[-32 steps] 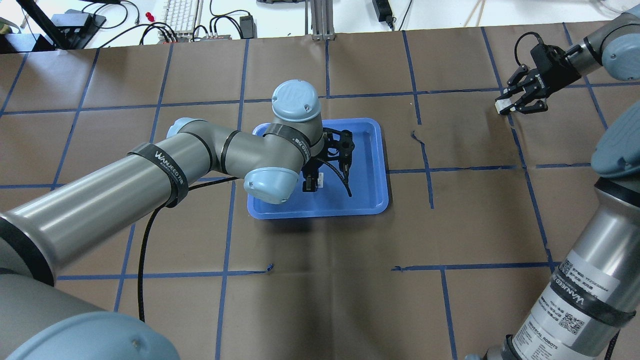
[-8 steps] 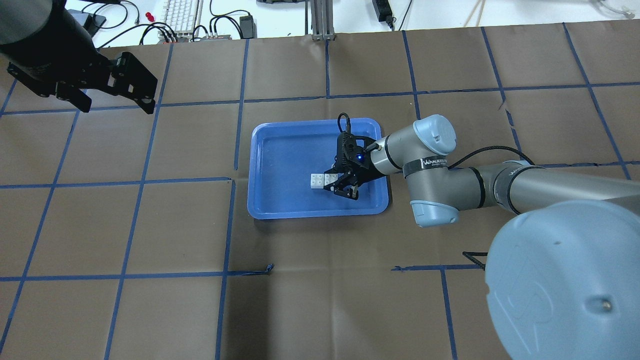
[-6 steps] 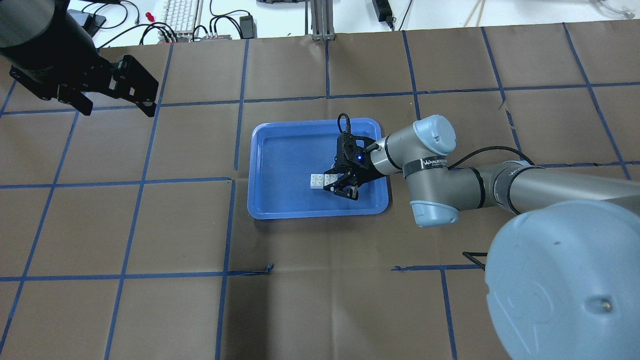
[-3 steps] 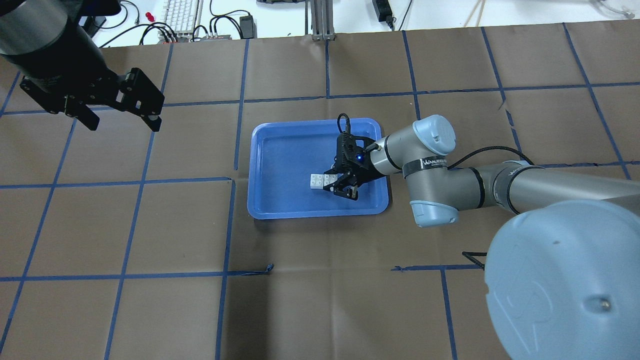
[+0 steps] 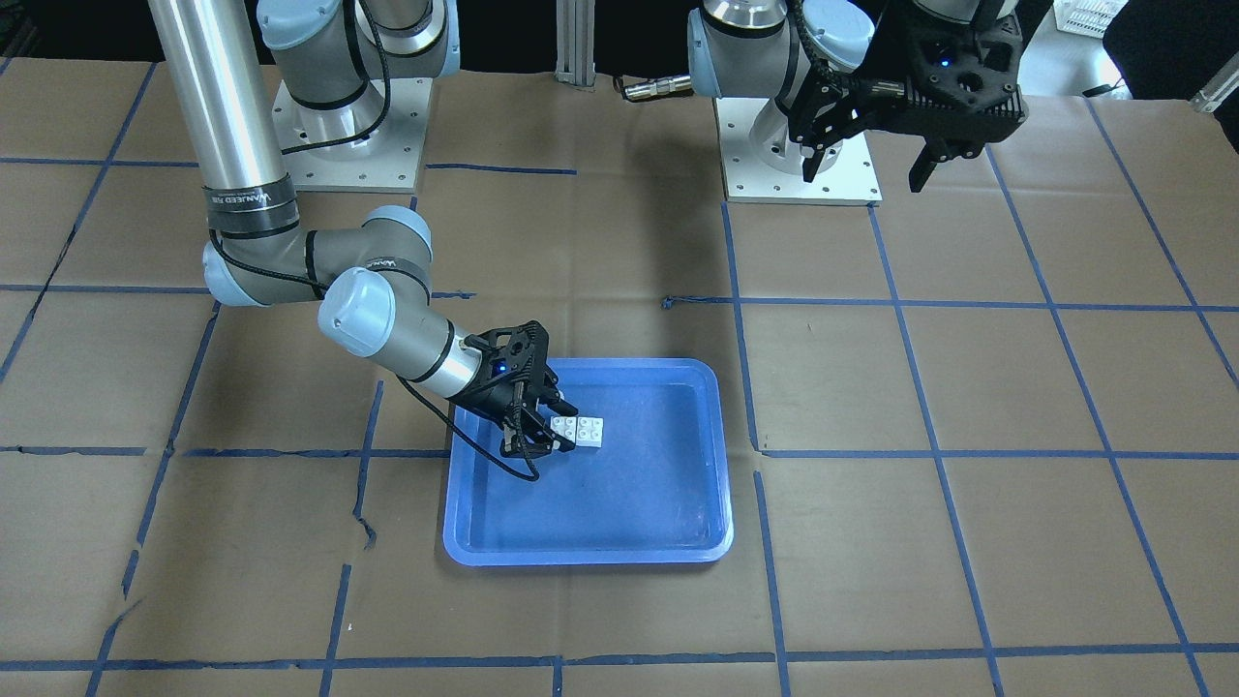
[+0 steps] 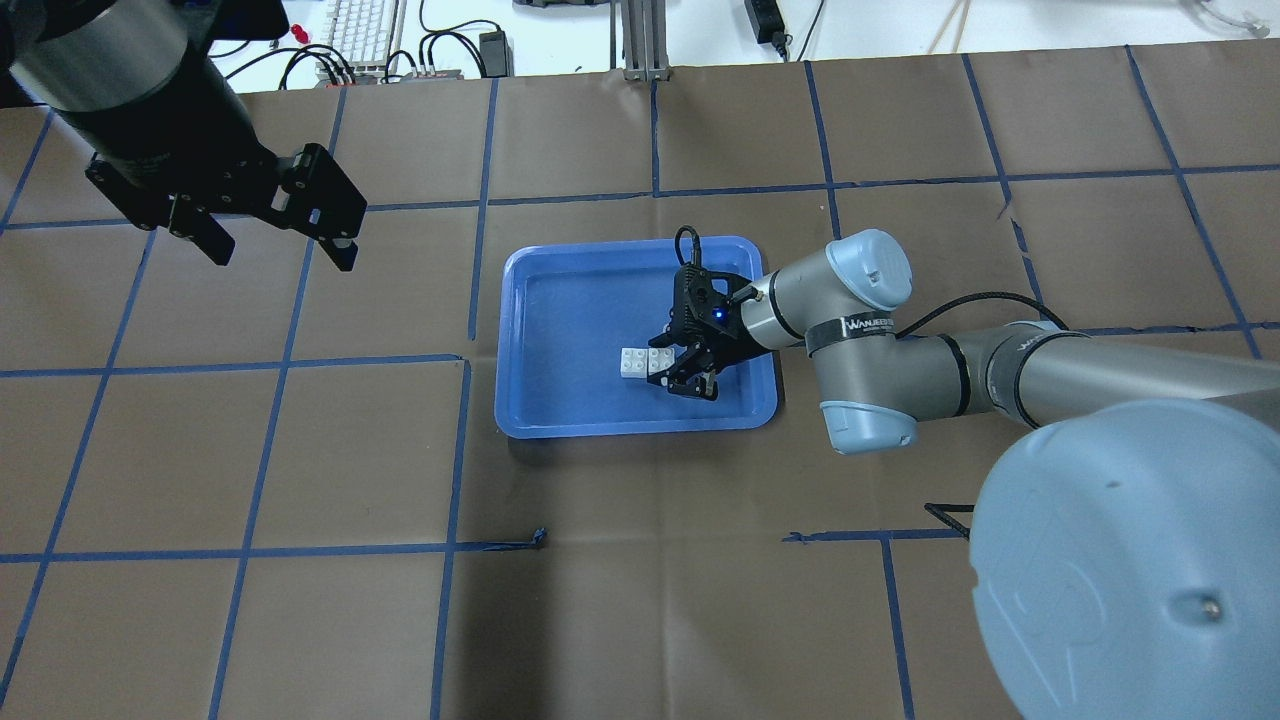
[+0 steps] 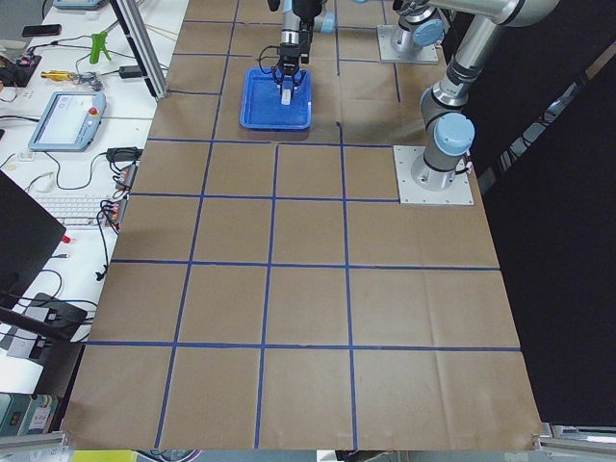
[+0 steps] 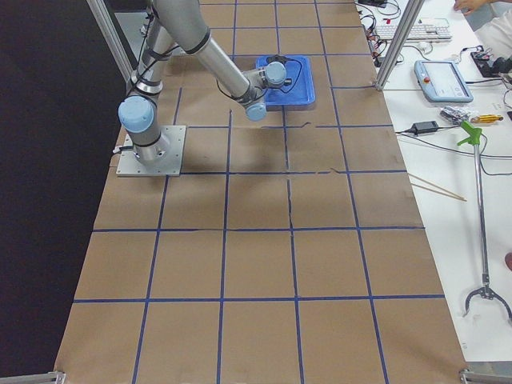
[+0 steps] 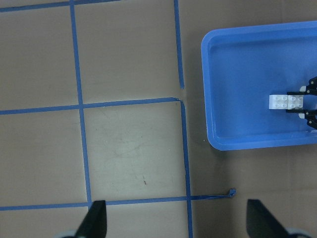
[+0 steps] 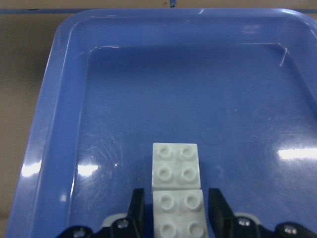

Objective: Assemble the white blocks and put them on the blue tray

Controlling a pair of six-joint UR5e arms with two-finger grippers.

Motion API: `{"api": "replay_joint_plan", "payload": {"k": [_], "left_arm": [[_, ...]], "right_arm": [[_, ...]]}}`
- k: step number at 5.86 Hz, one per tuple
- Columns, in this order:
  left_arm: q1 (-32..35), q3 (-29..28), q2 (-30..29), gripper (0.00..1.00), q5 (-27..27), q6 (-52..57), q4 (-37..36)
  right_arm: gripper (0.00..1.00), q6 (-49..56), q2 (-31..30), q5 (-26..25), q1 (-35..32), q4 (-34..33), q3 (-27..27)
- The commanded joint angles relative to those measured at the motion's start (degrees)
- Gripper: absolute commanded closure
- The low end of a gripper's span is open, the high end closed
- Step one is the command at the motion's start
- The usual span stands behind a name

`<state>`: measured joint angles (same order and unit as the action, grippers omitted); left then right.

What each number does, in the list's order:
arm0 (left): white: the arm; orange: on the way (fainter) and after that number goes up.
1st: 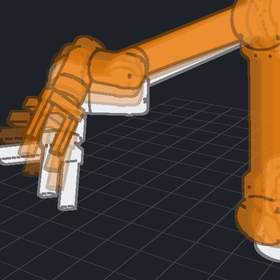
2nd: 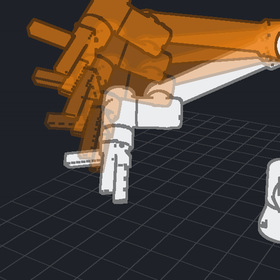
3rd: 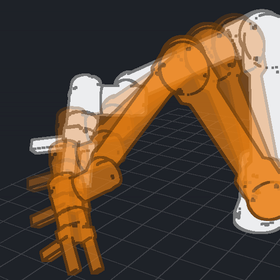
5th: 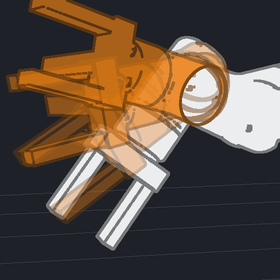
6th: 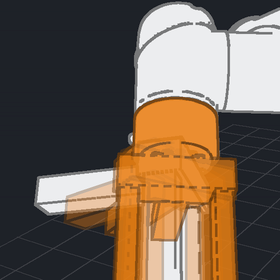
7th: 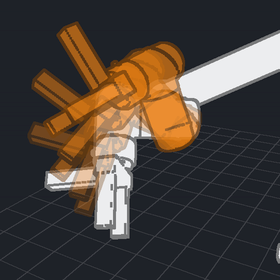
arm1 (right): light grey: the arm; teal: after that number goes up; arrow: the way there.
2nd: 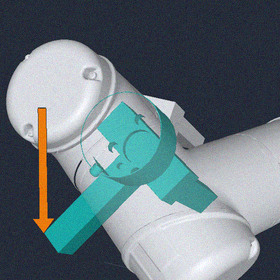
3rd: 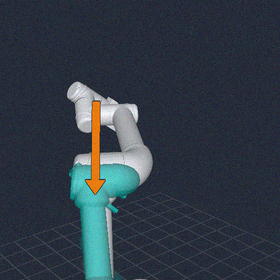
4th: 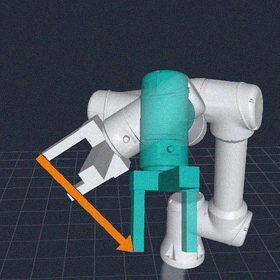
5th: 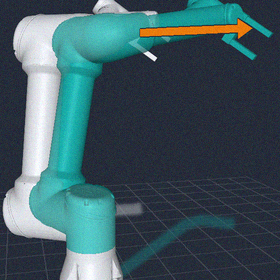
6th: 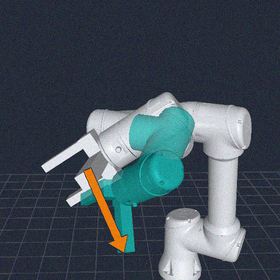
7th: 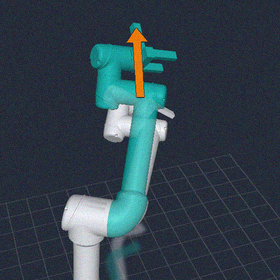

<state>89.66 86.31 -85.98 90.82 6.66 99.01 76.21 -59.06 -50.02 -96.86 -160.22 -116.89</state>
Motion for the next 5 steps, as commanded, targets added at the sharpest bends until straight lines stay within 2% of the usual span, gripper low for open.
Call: {"api": "replay_joint_plan", "payload": {"k": [1, 2, 3, 4, 5], "left_arm": [[0.3, 1.7, -2.2, 0.01, -0.2, -0.1, -3.6], [-0.1, 1.8, -3.0, 0.01, -0.6, -0.2, -9.2], [-0.1, 2.6, -3.2, 0.01, -0.5, -0.3, -10.0], [-0.1, 4.3, -3.9, 0.01, -0.3, -0.3, -10.4], [-0.2, 4.8, -6.2, 0.01, 0.0, -1.6, -13.0]], "right_arm": [[0.46, -0.1, 0.0, 0.0, 0.0, -0.1, 0.0], [0.21, -0.5, -0.1, 0.0, 0.0, -0.1, 0.1], [0.01, -2.8, -1.0, -0.1, 0.2, 0.1, 0.6], [0.0, -8.4, -3.1, -1.1, 0.6, 0.5, 1.6], [0.0, -9.2, -5.3, -2.9, 1.1, 4.6, 1.9]]}}
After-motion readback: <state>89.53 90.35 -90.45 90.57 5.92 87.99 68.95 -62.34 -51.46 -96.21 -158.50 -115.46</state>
